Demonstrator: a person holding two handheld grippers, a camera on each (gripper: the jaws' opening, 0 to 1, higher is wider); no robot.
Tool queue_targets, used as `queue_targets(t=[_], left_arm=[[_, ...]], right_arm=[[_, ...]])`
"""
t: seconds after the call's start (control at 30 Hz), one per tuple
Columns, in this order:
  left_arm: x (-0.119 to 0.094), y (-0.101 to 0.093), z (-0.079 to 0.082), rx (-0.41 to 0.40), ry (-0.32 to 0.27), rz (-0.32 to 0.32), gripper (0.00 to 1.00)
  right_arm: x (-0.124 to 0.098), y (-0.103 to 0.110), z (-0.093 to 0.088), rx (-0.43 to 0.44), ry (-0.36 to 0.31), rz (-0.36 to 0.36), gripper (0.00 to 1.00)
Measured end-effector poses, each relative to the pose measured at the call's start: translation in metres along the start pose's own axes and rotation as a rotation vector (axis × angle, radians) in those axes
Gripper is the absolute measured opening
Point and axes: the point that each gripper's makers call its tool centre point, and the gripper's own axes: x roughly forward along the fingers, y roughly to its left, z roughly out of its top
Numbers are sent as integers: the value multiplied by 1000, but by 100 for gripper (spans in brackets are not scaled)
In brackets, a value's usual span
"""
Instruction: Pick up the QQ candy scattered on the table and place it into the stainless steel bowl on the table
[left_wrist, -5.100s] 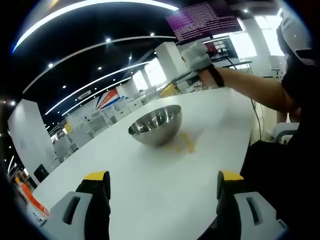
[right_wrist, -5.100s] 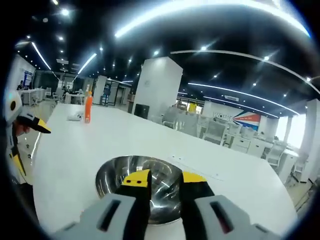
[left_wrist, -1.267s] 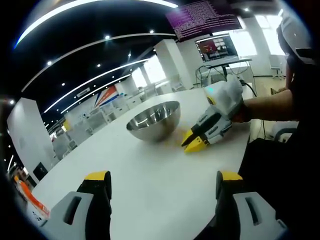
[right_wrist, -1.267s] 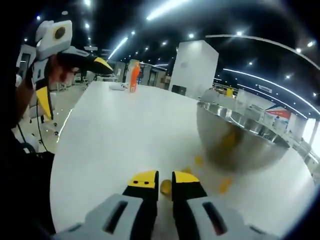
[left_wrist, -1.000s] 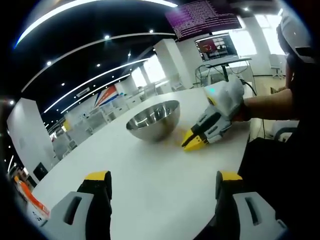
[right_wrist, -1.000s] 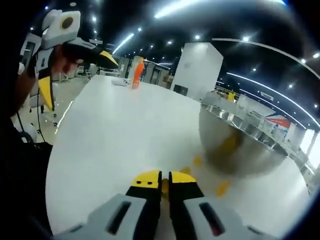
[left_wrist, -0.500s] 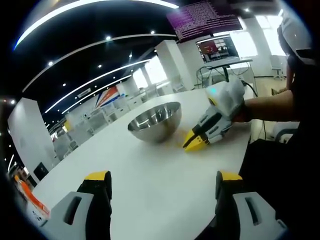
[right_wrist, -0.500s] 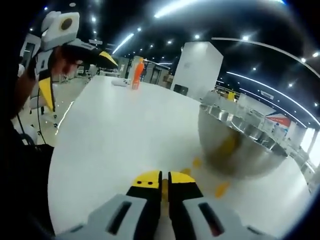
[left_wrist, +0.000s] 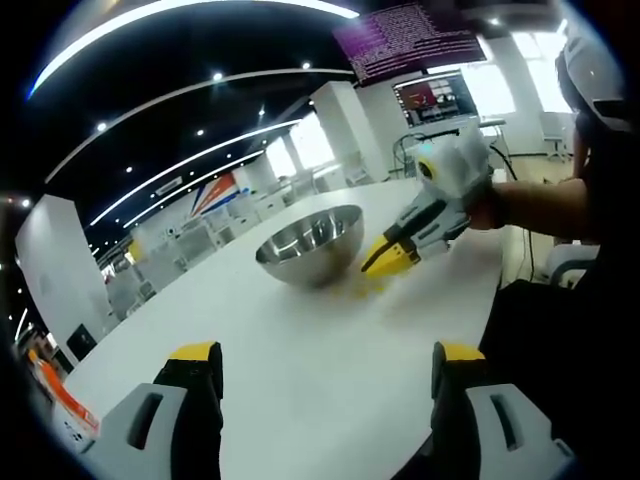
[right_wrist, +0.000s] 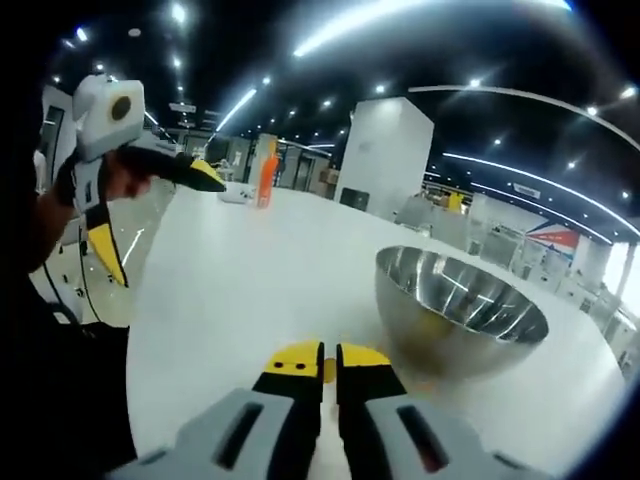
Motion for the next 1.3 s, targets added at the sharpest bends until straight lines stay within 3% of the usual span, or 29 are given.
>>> queue_targets(t=[0.13, 0.3, 0.53, 1.0, 1.3], left_arm=[[1, 0, -2, 1, 4, -1, 87], [1, 1, -2, 0, 3, 0, 87], [0, 2, 3, 0, -16, 3, 87], [-1, 4, 4, 5, -20, 9, 87], [0, 3, 6, 9, -20, 9, 87]], right_arm=[[-7, 0, 17, -12, -30, -5, 5], [-23, -1, 57, -21, -112, -12, 5], [-43, -3, 101, -30, -210, -25, 5], [-64, -28, 136, -28, -284, -71, 5], [-72, -59, 161, -52, -326, -121, 5]])
